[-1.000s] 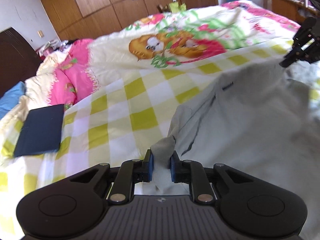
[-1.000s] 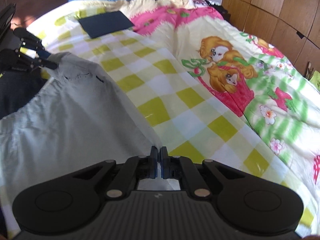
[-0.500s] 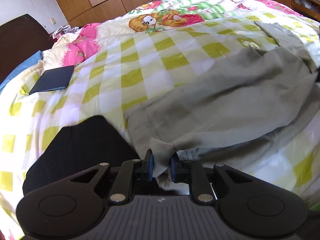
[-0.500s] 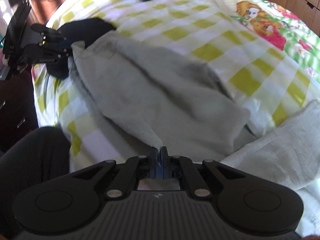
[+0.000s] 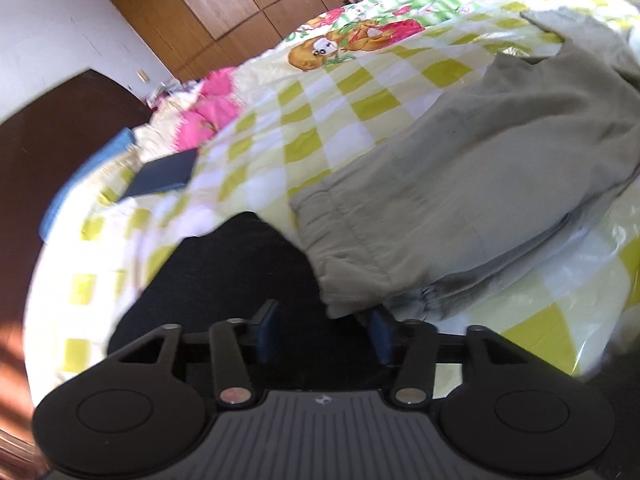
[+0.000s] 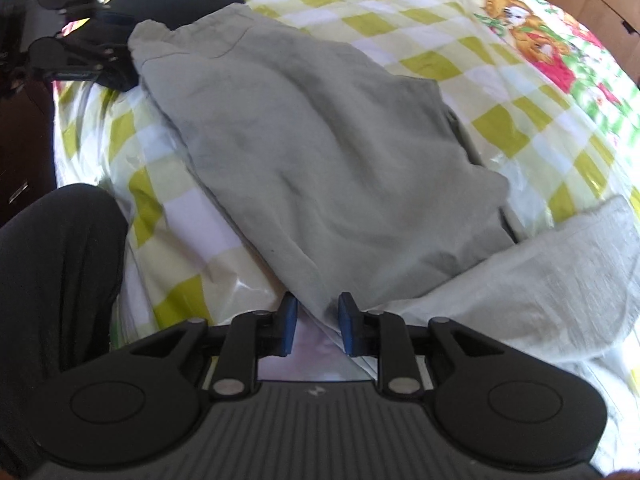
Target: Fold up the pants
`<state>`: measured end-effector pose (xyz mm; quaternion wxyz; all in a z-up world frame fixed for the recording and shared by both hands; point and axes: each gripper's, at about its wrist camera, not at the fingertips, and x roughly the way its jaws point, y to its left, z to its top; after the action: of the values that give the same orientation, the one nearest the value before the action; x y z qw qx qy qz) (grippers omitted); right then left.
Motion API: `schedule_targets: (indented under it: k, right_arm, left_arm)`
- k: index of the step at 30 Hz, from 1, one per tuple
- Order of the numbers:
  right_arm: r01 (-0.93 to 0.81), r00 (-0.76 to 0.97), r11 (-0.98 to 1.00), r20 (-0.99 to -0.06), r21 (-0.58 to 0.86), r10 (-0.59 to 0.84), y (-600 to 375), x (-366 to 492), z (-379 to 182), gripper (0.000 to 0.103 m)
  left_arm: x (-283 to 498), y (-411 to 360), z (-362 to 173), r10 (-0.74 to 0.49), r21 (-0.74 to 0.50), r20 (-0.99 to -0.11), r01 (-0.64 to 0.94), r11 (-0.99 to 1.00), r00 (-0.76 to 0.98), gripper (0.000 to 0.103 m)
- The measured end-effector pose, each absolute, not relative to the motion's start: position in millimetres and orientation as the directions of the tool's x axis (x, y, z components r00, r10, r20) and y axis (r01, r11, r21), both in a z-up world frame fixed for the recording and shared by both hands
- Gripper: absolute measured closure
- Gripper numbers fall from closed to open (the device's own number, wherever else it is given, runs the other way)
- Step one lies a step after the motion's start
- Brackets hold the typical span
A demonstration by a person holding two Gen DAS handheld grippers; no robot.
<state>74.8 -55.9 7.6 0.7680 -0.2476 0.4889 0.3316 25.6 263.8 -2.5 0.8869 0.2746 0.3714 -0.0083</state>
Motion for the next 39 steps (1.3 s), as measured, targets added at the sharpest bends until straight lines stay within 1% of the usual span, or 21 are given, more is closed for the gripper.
schedule_targets:
  k: [2,4,8,10,12,14,15,16,17,20,24,27,30,32,33,34,35,36,37,39]
  right_arm:
    - [-0.74,0.309,0.672,-0.908,-0.043,0.282,-59.6,70.9,9.7,0.079]
    - [-0.732,0.31,0.681,-0.904,-0.031,0.293,-62.9,69.5,10.2,0.074]
    - [-0.705,0.32,0.709,-0.898,-0.013,0.301,-69.2,69.1,9.8,0.074]
    - [-0.67,0.337,0.743,-0.889,0.005,0.309,-77.8,71.1,11.9,0.073]
    - [-0.619,0.356,0.785,-0.881,0.027,0.311,-91.2,74.8,14.9,0.073]
    - [-0.554,0.395,0.832,-0.871,0.026,0.29,-109.5,79.2,20.1,0.072]
    - [-0.521,0.414,0.853,-0.866,0.028,0.281,-120.0,82.1,22.9,0.069]
    - [-0.476,0.438,0.879,-0.858,0.032,0.268,-133.0,86.6,26.1,0.065]
    - [-0.426,0.463,0.904,-0.849,0.036,0.253,-145.2,92.5,28.9,0.063]
    - [-0.281,0.528,0.958,-0.824,0.061,0.207,-176.5,125.5,35.7,0.063]
    - [-0.112,0.597,0.987,-0.787,0.113,0.158,-196.8,197.8,37.2,0.062]
    - [-0.004,0.614,0.986,-0.777,0.168,0.135,-197.1,259.1,26.9,0.055]
    - [0.088,0.598,0.985,-0.799,0.145,0.064,-191.6,308.9,6.2,0.054]
    - [0.129,0.569,0.987,-0.822,0.099,0.008,-190.5,329.9,-9.8,0.054]
    - [0.149,0.556,0.987,-0.831,0.059,-0.034,-189.7,337.4,-16.9,0.057]
    - [0.165,0.556,0.986,-0.828,0.02,-0.077,-193.6,341.9,-23.0,0.061]
    - [0.175,0.563,0.984,-0.821,0.009,-0.092,-198.4,342.4,-25.2,0.069]
    - [0.188,0.563,0.982,-0.821,0.022,-0.089,-205.7,341.7,-25.2,0.091]
    - [0.195,0.564,0.98,-0.822,0.047,-0.073,-214.6,338.5,-23.9,0.1]
    - [0.203,0.58,0.971,-0.814,0.125,-0.016,-236.8,323.8,-16.0,0.101]
  left_arm:
    - [17.9,266.0,7.7,0.2,0.475,-0.643,0.18,0.861,0.74,0.04]
    - [9.2,264.7,19.8,0.216,0.469,-0.609,0.127,0.874,0.763,0.04]
    - [-1.9,249.5,39.5,0.158,0.411,-0.554,0.105,0.905,0.817,0.04]
    - [1.8,239.7,36.6,0.091,0.348,-0.572,0.14,0.927,0.815,0.036]
    - [11.9,224.2,13.5,0.108,0.389,-0.61,0.178,0.904,0.785,0.036]
    - [23.6,213.8,-18.0,0.118,0.399,-0.701,0.25,0.882,0.704,0.036]
    - [26.0,211.2,-28.5,0.121,0.397,-0.733,0.277,0.875,0.669,0.036]
    - [23.5,204.1,-33.7,0.135,0.423,-0.728,0.285,0.86,0.673,0.037]
    - [20.7,199.1,-30.8,0.146,0.447,-0.716,0.287,0.847,0.683,0.037]
    - [19.6,188.4,-6.0,0.115,0.422,-0.696,0.274,0.864,0.708,0.037]
    - [33.5,153.3,21.6,-0.006,0.343,-0.664,0.311,0.886,0.748,0.036]
    - [51.4,114.7,24.6,-0.129,0.269,-0.65,0.386,0.883,0.749,0.036]
    - [75.5,75.4,14.7,-0.253,0.149,-0.662,0.455,0.878,0.705,0.036]
    - [84.0,50.2,6.3,-0.314,0.089,-0.664,0.49,0.867,0.678,0.036]
    - [86.5,39.1,2.0,-0.331,0.079,-0.662,0.502,0.862,0.673,0.036]
    - [87.9,27.9,-2.2,-0.345,0.077,-0.663,0.519,0.851,0.664,0.036]
    - [87.6,18.2,-6.1,-0.353,0.084,-0.664,0.535,0.841,0.66,0.036]
    - [86.2,11.0,-9.1,-0.359,0.093,-0.662,0.547,0.832,0.658,0.036]
    - [83.7,4.8,-12.0,-0.367,0.098,-0.663,0.561,0.822,0.653,0.036]
    - [80.7,-2.1,-15.6,-0.379,0.101,-0.669,0.583,0.806,0.64,0.036]
